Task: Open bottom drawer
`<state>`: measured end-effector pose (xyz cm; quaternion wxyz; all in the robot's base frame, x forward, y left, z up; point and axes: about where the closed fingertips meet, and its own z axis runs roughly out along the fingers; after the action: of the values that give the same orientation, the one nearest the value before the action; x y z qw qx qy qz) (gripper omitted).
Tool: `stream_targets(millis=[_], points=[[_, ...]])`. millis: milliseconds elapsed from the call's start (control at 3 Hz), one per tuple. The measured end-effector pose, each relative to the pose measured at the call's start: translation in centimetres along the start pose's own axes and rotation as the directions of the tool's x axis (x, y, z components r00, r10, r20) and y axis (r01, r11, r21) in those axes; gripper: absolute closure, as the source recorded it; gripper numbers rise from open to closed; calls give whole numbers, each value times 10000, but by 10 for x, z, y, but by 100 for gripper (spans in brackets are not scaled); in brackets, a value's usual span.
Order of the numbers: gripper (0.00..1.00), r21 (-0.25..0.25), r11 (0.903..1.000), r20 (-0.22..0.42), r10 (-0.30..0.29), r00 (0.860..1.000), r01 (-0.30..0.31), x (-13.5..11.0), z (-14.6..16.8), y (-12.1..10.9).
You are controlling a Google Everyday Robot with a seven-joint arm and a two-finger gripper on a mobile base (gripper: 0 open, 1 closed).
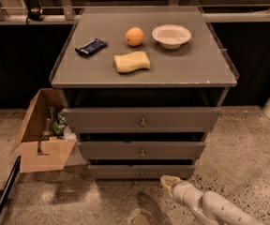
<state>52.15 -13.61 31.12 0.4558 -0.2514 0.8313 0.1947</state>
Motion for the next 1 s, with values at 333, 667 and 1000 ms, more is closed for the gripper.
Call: stream_targets(millis=[333, 667, 1000], points=[[100, 162, 9994, 34, 309, 9995, -310, 17, 26, -15], [100, -130, 9976, 563, 693, 9960, -686, 31, 70, -45], [100, -70, 9977, 660, 683, 9955, -679, 29, 71, -49]])
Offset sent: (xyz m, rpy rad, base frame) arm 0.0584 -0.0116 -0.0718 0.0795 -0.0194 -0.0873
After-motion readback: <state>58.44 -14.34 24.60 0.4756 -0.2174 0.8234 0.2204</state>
